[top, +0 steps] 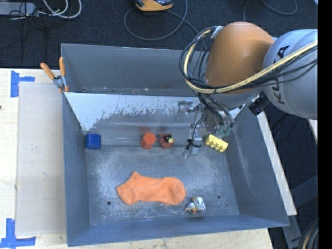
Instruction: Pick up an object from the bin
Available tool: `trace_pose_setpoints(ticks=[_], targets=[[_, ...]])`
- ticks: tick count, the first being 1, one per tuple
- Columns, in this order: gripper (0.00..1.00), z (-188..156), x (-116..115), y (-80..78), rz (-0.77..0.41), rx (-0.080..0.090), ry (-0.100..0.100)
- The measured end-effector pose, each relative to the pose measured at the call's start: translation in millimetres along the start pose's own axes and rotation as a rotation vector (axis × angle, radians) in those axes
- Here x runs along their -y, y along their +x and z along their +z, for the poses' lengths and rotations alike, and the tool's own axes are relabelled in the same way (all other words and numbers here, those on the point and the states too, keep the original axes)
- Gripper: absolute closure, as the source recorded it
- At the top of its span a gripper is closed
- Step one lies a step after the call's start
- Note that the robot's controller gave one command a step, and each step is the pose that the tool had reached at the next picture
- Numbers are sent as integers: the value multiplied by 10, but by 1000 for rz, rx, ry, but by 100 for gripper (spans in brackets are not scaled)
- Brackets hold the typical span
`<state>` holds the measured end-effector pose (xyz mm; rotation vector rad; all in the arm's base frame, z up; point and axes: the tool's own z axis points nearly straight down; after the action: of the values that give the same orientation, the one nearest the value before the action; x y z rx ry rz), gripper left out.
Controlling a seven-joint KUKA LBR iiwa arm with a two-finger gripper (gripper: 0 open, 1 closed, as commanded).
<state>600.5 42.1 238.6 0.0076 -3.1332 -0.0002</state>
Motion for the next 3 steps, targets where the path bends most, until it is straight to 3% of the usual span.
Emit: trace_pose_setpoints(ticks=[1,2,3], targets=[[0,-49,3,-10,1,8,0],[0,555,-361,146,6,6,0],[0,826,-396,701,-24,2,0]])
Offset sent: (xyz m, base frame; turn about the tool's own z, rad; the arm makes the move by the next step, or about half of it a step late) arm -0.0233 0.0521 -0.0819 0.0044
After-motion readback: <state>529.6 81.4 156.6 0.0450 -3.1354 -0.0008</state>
